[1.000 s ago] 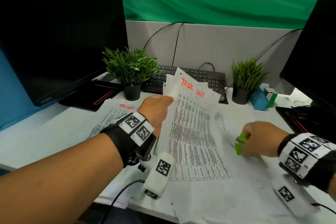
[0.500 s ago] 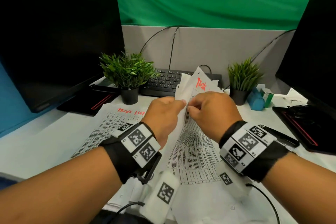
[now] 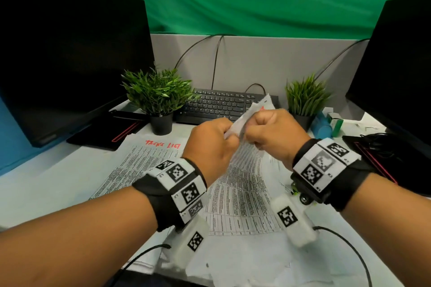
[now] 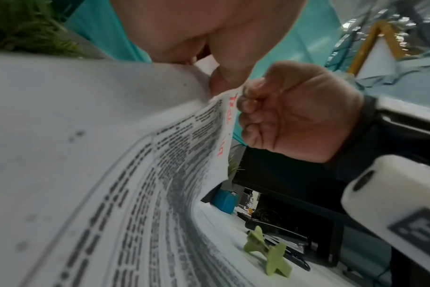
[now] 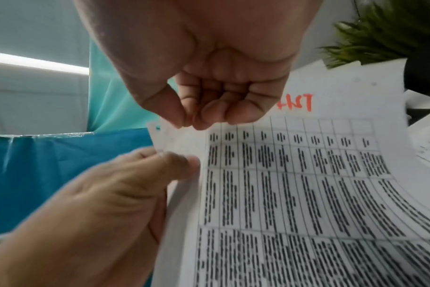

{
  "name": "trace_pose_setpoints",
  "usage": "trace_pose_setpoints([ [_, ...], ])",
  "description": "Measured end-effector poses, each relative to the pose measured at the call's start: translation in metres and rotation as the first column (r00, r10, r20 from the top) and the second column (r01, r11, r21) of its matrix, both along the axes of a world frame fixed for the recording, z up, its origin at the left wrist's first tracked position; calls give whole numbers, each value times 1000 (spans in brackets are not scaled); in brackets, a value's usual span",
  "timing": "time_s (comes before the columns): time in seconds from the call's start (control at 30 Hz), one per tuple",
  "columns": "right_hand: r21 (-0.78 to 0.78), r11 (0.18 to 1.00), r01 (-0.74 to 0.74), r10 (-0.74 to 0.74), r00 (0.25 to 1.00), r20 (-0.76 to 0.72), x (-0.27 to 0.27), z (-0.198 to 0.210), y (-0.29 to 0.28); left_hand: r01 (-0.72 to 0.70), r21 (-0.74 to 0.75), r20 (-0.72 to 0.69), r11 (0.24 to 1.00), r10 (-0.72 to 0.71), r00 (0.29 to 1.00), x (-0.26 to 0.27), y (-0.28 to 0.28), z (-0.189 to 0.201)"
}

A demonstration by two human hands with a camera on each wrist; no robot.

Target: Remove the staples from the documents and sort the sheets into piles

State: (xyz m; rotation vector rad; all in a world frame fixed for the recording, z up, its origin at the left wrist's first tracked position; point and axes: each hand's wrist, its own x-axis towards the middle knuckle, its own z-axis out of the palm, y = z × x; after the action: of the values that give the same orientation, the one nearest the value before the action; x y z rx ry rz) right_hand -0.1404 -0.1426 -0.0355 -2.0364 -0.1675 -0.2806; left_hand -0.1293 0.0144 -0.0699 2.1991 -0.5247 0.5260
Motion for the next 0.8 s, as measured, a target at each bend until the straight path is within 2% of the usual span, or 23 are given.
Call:
trace_pose_setpoints([
  [0.03,52,999,-5,6,1000,-4,-1,2,-2,-37,14,-5,999,37,999,2,1,0],
  [0.1,104,994,-25,27,1000,-17,-3,6,-7,-65,-49,-57,997,63,996,7,4,1],
  [0.2,80,995,-64,71,994,-81,-3,6,-15,-31,-174,-70,984,19,997,5,7,7],
  [0.33,-38,994,-102,98,990,-106,-6,1,-14,57,5,108,998,-57,993,-6,6,15],
  [0.47,-75,991,-115,109,991,-80,-7,2,-12,118,153,313,981,-162,936,-9,3,5],
  [0.57,-96,990,-104,96,991,-89,-6,2,-14,117,156,366,981,-167,915,-9,4,4],
  [0.7,-44,990,-136,129,982,-140,-7,1,-17,155,226,438,962,-242,865,-7,6,4],
  [0.8,-40,985,-170,163,977,-137,-8,1,-18,167,193,412,967,-234,880,-5,7,2],
])
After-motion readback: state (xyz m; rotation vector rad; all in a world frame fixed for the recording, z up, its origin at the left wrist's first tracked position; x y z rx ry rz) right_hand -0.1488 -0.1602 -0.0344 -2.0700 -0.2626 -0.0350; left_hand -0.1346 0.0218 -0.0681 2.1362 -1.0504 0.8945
